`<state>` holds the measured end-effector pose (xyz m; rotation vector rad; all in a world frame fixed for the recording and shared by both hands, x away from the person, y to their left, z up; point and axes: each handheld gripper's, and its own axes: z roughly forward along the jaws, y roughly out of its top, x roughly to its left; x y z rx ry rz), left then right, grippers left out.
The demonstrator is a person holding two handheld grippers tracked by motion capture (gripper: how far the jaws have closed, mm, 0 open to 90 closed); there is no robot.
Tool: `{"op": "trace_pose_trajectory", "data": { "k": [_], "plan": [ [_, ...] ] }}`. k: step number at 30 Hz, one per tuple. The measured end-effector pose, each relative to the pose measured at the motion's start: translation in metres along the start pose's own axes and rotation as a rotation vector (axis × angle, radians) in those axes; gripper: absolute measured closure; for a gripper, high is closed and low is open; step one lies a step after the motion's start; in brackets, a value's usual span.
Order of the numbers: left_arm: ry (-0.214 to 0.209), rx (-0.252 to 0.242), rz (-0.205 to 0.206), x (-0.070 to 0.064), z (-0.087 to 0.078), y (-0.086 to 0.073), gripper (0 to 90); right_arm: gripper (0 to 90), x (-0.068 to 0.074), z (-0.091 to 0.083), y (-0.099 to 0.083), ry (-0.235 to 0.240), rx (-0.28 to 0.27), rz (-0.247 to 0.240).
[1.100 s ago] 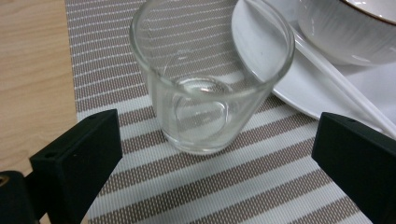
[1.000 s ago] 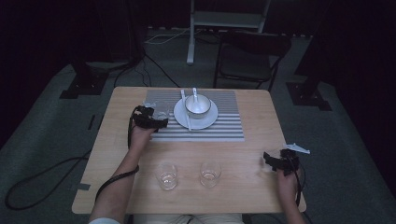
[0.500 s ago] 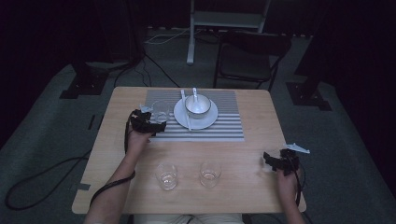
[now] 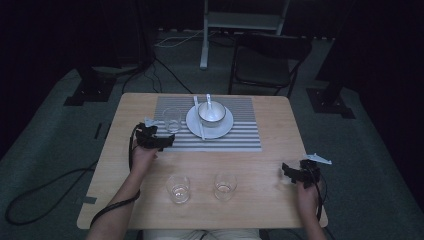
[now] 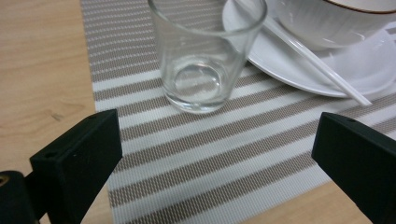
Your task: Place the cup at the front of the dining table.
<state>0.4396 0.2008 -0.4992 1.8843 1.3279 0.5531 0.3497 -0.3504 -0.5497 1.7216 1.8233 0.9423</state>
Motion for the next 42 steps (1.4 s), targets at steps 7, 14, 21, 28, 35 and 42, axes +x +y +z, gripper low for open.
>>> {"op": "trace_pose_trajectory", "data": {
  "k": [7, 14, 21, 28, 35, 42],
  "plan": [
    [-0.011, -0.017, 0.004, -0.001, -0.008, -0.01, 2.3, 12.7, 0.0, 0.0, 0.0, 0.0, 0.0, -0.002],
    [-0.013, -0.016, 0.017, -0.002, -0.016, -0.024, 2.3, 12.7, 0.0, 0.0, 0.0, 0.001, -0.001, -0.002],
    [-0.004, -0.046, 0.003, 0.001, -0.025, -0.031, 2.3, 12.7, 0.0, 0.0, 0.0, 0.002, -0.001, -0.004],
    [-0.002, -0.043, 0.031, -0.001, -0.035, -0.042, 2.3, 12.7, 0.0, 0.0, 0.0, 0.003, -0.003, -0.003],
    [-0.009, -0.05, 0.032, -0.002, -0.043, -0.053, 2.3, 12.7, 0.0, 0.0, 0.0, 0.002, -0.003, -0.004],
    [-0.013, -0.047, 0.037, 0.001, -0.05, -0.065, 2.3, 12.7, 0.0, 0.0, 0.0, 0.002, -0.003, -0.004]
  ]
}}
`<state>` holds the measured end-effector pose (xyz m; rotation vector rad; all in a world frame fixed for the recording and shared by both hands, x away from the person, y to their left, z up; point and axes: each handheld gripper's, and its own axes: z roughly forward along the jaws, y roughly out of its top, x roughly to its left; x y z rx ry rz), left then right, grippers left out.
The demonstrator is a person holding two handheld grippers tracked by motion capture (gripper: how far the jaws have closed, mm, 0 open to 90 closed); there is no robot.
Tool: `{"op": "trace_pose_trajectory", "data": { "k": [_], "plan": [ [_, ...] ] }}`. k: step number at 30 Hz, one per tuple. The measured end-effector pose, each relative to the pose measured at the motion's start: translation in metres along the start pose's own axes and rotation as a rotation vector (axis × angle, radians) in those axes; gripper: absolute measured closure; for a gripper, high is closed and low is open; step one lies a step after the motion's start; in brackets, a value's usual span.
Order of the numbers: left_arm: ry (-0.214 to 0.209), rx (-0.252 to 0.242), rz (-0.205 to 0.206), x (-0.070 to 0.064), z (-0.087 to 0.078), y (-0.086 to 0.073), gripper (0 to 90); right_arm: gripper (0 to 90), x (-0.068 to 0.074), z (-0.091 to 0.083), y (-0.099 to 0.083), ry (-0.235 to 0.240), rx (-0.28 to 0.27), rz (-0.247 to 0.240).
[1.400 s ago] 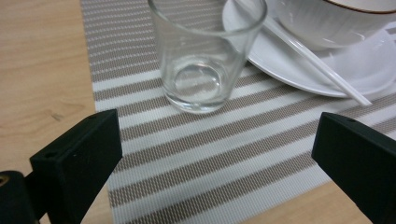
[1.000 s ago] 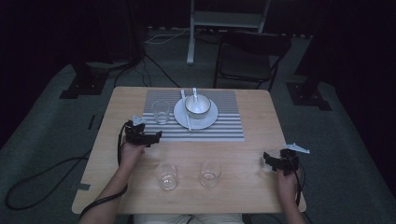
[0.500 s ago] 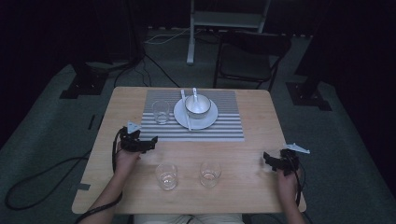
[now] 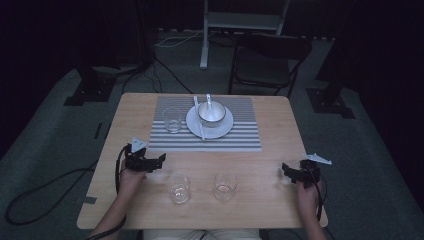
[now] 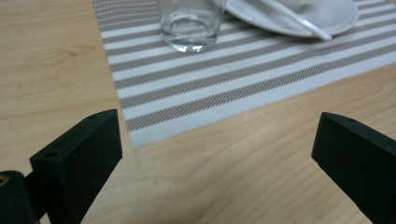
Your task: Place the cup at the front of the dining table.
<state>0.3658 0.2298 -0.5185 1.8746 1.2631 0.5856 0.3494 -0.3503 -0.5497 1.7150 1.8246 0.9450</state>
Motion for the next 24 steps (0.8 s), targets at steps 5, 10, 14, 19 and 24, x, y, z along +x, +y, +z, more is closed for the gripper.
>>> {"op": "trace_pose_trajectory", "data": {
  "k": [5, 10, 14, 19, 24],
  "plan": [
    [-0.003, -0.026, -0.027, 0.001, -0.008, -0.012, 2.3, 12.7, 0.0, 0.0, 0.0, -0.001, 0.001, -0.001],
    [-0.002, -0.023, -0.015, 0.0, -0.013, -0.021, 2.3, 12.7, 0.0, 0.0, 0.0, -0.003, 0.001, -0.001],
    [-0.004, -0.031, -0.009, 0.001, -0.019, -0.024, 2.3, 12.7, 0.0, 0.0, 0.0, -0.004, 0.002, 0.0],
    [-0.008, -0.044, -0.013, 0.0, -0.027, -0.027, 2.3, 12.7, 0.0, 0.0, 0.0, -0.004, 0.002, 0.0],
    [-0.009, -0.05, -0.007, -0.002, -0.033, -0.03, 2.3, 12.7, 0.0, 0.0, 0.0, -0.004, 0.002, 0.0]
  ]
}}
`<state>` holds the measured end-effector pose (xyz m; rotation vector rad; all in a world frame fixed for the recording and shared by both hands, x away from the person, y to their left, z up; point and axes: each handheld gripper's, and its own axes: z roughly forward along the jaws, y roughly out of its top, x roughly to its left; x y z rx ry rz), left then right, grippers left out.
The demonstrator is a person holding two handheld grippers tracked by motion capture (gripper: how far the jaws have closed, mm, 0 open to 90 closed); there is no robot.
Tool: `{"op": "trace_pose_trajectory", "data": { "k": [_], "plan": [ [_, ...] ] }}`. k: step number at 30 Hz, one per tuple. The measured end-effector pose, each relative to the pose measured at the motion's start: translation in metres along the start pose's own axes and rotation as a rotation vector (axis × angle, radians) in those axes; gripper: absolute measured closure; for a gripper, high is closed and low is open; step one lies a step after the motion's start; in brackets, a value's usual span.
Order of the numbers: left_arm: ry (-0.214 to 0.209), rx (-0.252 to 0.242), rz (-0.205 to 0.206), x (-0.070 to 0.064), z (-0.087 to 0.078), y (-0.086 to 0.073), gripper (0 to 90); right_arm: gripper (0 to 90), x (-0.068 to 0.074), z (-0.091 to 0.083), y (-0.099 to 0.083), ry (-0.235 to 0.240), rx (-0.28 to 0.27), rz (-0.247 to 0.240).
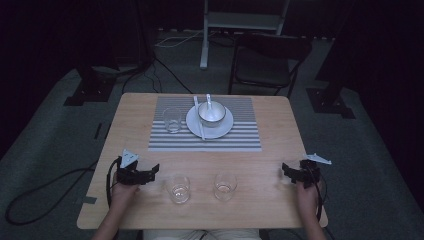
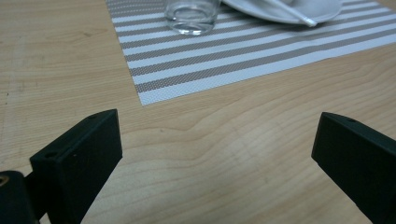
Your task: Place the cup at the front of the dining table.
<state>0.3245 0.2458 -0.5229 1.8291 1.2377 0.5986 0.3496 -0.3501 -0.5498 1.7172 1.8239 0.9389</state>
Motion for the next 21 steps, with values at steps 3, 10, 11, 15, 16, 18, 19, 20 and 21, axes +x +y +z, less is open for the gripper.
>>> {"op": "trace_pose_trajectory", "data": {
  "k": [3, 10, 11, 15, 16, 18, 19, 20, 21],
  "plan": [
    [-0.002, -0.01, -0.006, 0.001, -0.009, -0.005, 2.3, 12.7, 0.0, 0.0, 0.0, 0.0, 0.0, 0.002],
    [0.016, -0.006, -0.004, 0.003, -0.015, -0.013, 2.3, 12.7, 0.0, 0.0, 0.0, 0.0, 0.003, 0.004],
    [0.034, -0.011, -0.003, 0.003, -0.019, -0.015, 2.3, 12.7, 0.0, 0.0, 0.0, 0.0, 0.002, 0.004],
    [0.033, -0.026, -0.013, 0.006, -0.027, -0.019, 2.3, 12.7, 0.0, 0.0, 0.0, -0.001, 0.003, 0.003],
    [0.035, -0.023, -0.012, 0.007, -0.028, -0.02, 2.3, 12.7, 0.0, 0.0, 0.0, -0.001, 0.003, 0.004],
    [0.038, -0.02, -0.009, 0.008, -0.031, -0.022, 2.3, 12.7, 0.0, 0.0, 0.0, 0.0, 0.004, 0.004],
    [0.041, -0.018, -0.008, 0.009, -0.033, -0.024, 2.3, 12.7, 0.0, 0.0, 0.0, -0.001, 0.004, 0.004],
    [0.038, -0.02, -0.012, 0.009, -0.035, -0.025, 2.3, 12.7, 0.0, 0.0, 0.0, -0.001, 0.003, 0.003],
    [0.042, -0.022, -0.016, 0.01, -0.037, -0.027, 2.3, 12.7, 0.0, 0.0, 0.0, -0.001, 0.003, 0.003]
  ]
}}
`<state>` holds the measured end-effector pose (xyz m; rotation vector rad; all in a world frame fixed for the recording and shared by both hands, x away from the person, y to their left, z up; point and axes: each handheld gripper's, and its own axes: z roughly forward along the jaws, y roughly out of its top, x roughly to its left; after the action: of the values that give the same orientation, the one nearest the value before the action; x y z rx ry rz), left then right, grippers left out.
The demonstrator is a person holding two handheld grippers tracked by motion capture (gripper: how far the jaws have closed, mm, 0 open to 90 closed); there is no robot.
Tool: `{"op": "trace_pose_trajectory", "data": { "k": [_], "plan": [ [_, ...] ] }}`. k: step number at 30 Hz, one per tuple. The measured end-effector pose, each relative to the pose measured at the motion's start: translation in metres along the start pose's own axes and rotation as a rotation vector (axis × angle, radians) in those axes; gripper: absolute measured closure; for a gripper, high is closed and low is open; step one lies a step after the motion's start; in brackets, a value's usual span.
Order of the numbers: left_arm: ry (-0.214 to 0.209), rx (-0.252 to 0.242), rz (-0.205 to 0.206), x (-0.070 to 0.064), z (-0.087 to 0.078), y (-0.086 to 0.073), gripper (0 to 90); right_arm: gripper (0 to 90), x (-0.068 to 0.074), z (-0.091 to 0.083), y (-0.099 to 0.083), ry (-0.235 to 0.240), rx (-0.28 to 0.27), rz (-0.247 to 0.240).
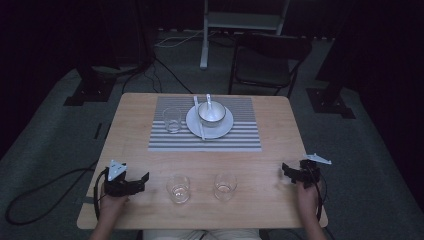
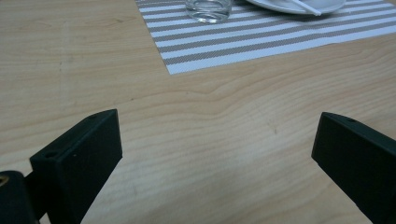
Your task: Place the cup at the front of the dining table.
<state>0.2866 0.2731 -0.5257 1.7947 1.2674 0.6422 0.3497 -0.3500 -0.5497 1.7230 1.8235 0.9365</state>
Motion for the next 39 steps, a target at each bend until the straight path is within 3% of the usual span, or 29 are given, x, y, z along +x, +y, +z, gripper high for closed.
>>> {"op": "trace_pose_trajectory", "data": {
  "k": [5, 12, 25, 30, 35, 39],
  "plan": [
    [0.037, -0.003, 0.006, 0.003, -0.011, -0.005, 2.3, 12.7, 0.0, 0.0, 0.0, 0.0, 0.002, -0.001],
    [0.052, -0.012, 0.004, 0.007, -0.025, -0.011, 2.3, 12.7, 0.0, 0.0, 0.0, -0.001, 0.001, -0.002],
    [0.103, -0.03, -0.033, 0.02, -0.051, -0.026, 2.3, 12.7, 0.001, 0.0, 0.0, -0.005, 0.002, -0.006],
    [0.109, -0.028, -0.074, 0.026, -0.06, -0.034, 2.3, 12.7, 0.001, 0.0, 0.0, -0.005, 0.002, -0.006],
    [0.13, -0.014, -0.076, 0.03, -0.069, -0.041, 2.3, 12.7, 0.001, 0.0, 0.0, -0.005, 0.001, -0.01],
    [0.139, -0.027, -0.134, 0.039, -0.077, -0.047, 2.3, 12.7, 0.001, 0.0, 0.0, -0.003, 0.001, -0.01]
  ]
}}
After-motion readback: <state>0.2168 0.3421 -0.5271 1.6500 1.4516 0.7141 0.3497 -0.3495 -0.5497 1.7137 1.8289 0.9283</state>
